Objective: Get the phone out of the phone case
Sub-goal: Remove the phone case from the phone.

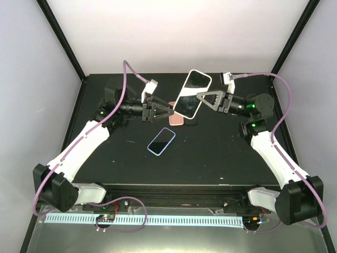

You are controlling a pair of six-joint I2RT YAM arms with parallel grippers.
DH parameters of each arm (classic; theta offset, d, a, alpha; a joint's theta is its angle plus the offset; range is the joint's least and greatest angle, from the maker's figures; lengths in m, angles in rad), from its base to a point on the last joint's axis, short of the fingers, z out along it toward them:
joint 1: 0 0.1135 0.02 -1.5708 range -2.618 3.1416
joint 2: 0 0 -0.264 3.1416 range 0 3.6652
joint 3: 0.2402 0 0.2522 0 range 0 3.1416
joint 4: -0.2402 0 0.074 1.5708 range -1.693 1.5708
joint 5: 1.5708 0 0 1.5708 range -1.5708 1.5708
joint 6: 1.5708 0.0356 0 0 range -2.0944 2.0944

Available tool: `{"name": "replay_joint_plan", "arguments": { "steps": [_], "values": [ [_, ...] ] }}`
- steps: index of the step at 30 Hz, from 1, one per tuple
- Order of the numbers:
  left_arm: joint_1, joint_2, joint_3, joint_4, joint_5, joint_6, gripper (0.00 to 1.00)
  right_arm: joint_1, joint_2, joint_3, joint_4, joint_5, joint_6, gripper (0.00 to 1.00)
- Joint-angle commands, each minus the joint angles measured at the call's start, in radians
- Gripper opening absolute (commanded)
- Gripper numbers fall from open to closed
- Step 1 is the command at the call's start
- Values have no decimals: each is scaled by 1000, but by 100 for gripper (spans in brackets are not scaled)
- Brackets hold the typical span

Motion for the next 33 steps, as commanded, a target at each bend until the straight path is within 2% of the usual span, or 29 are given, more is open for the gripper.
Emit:
{"name": "replay_joint_plan", "arguments": {
  "steps": [1,10,28,33],
  "values": [
    [29,18,-20,-32,-144,-5,49,33,-31,28,160,-24,68,1],
    [29,27,-21,-83,-217,11,47,58,-20,32,210,-29,100,1],
    [60,119,-60,-70,-281,-65,43,88,-15,25,385,-14,231,1],
    [60,114,-55,-78,-288,-54,43,95,-9,31,377,-19,218,1]
  ]
}}
